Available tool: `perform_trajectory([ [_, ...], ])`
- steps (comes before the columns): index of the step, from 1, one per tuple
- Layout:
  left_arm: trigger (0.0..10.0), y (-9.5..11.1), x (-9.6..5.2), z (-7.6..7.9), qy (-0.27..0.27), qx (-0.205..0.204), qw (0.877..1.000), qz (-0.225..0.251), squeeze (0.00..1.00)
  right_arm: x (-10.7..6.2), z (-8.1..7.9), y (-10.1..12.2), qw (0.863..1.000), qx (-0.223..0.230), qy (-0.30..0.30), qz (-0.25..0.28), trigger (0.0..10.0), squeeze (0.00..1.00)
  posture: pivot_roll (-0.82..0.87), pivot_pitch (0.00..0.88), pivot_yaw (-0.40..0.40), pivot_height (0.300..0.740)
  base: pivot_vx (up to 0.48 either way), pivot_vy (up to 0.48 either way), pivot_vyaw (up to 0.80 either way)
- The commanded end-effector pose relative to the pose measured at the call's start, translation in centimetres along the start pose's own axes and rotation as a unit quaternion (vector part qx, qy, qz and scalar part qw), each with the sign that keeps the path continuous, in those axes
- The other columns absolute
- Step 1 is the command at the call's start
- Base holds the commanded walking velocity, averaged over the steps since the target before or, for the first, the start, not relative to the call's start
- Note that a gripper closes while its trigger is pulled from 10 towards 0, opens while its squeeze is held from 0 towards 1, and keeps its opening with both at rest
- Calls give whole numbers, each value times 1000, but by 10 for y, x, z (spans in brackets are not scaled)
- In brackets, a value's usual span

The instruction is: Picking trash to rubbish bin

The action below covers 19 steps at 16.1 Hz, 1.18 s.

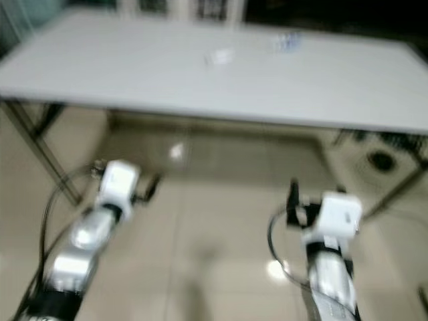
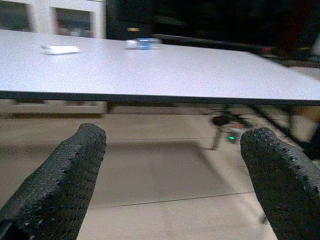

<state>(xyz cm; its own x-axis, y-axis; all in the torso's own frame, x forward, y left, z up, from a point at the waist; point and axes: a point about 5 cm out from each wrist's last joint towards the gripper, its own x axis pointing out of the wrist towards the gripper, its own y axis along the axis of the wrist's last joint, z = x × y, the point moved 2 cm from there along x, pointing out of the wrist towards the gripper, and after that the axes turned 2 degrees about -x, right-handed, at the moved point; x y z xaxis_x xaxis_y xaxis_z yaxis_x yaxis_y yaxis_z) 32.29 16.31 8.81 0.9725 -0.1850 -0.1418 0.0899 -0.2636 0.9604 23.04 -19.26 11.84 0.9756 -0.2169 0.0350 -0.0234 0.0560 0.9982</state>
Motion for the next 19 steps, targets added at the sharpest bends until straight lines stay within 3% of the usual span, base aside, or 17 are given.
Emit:
perform_trajectory([
  [1,10000,13,6,18,-29,-8,999,20,0,0,11,-1,1000,-17,-18,-4,10000,0,190,88,-56,740,465,0,0],
  [19,10000,14,8,22,-36,-7,999,18,0,-4,11,-2,1000,-23,-17,-6,10000,0,183,94,-54,740,469,0,0],
])
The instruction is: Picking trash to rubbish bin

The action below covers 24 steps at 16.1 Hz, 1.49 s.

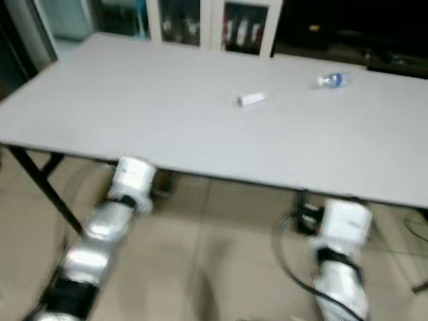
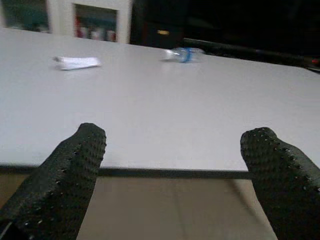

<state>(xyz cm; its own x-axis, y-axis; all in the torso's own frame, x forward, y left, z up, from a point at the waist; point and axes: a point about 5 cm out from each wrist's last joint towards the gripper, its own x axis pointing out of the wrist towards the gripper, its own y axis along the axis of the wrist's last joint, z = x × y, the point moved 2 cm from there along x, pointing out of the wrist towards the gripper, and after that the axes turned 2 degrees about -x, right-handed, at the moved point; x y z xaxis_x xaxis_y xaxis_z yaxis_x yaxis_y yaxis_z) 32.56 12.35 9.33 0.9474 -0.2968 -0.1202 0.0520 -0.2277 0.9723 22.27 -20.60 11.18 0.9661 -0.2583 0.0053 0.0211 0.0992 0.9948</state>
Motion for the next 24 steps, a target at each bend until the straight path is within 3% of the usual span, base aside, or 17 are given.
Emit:
perform_trajectory([
  [1,10000,-2,-4,-14,22,5,1000,-6,0,0,-4,5,1000,4,3,10,10000,0,184,95,-53,740,292,0,0],
  [5,10000,-2,-5,-13,17,7,1000,-5,0,0,-7,5,1000,4,9,9,10000,0,187,96,-55,740,0,0,0],
  [18,10000,-3,-4,-15,20,10,1000,-12,0,3,-10,7,1000,11,12,15,10000,0,195,94,-54,740,0,-472,0],
  [24,10000,2,2,-16,5,24,1000,-12,0,8,-15,6,999,27,1,21,10000,0,212,78,-9,740,0,-471,0],
])
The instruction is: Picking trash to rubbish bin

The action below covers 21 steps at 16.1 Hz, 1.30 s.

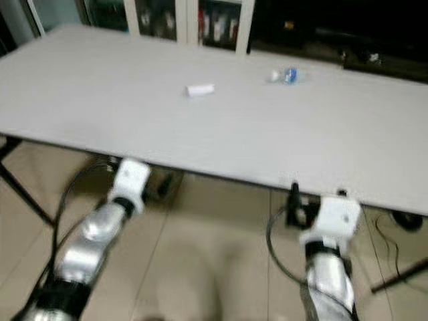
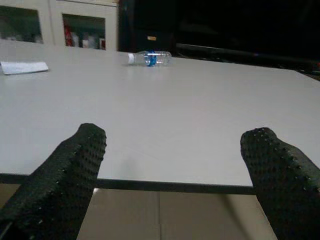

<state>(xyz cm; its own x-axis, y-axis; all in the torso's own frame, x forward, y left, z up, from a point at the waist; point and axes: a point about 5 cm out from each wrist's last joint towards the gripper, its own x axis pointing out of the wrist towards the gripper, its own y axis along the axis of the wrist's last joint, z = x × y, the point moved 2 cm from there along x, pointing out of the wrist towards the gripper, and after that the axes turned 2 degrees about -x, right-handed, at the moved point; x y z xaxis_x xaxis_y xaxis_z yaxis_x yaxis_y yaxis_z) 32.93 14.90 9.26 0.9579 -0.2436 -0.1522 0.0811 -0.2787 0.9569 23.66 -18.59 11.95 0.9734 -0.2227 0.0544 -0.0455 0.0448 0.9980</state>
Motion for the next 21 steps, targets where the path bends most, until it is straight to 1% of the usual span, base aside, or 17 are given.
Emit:
perform_trajectory([
  [1,10000,10,6,7,-19,5,1000,12,0,0,5,-4,1000,-5,-18,-4,10000,0,212,78,-9,740,0,-244,0],
  [2,10000,11,9,5,-21,10,1000,11,0,1,3,-5,1000,-1,-19,-3,10000,0,220,70,17,740,0,0,0],
  [5,10000,12,11,4,-21,12,1000,13,0,2,0,-5,1000,2,-19,-1,10000,0,223,68,17,740,0,0,0],
  [10,10000,9,9,10,-18,-10,1000,16,0,6,2,-3,1000,-6,-11,5,10000,0,224,71,-7,740,0,0,0],
  [13,10000,8,8,12,-17,-21,1000,12,0,5,5,-2,1000,-13,-4,4,10000,0,220,84,-34,740,0,0,0],
  [21,10000,22,12,7,0,-33,999,31,0,6,7,2,999,-30,12,9,10000,0,217,97,-48,740,440,0,0],
])
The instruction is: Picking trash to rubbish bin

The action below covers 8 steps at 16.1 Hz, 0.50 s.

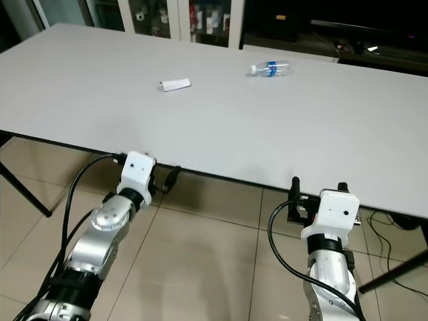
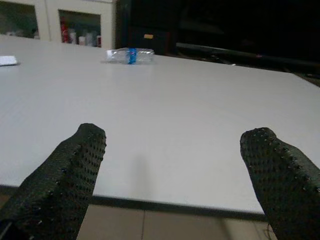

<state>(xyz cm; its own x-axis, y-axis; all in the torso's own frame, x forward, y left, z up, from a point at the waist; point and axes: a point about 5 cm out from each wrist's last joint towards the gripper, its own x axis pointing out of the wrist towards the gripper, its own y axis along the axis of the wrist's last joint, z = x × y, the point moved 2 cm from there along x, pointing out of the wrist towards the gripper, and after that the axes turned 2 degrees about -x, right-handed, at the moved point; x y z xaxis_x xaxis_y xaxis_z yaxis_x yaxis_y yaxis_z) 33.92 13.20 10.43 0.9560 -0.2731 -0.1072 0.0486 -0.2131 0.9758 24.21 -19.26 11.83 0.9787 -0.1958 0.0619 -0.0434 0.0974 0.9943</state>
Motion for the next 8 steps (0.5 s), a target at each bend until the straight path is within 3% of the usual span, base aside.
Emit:
perform_trajectory([
  [1,10000,5,1,-3,11,-5,1000,7,0,-1,2,4,1000,-5,-1,4,10000,0,217,97,-48,740,472,0,0],
  [8,10000,13,4,-9,34,-4,999,20,0,-2,2,8,1000,-15,9,9,10000,0,210,105,-53,740,467,0,0],
])
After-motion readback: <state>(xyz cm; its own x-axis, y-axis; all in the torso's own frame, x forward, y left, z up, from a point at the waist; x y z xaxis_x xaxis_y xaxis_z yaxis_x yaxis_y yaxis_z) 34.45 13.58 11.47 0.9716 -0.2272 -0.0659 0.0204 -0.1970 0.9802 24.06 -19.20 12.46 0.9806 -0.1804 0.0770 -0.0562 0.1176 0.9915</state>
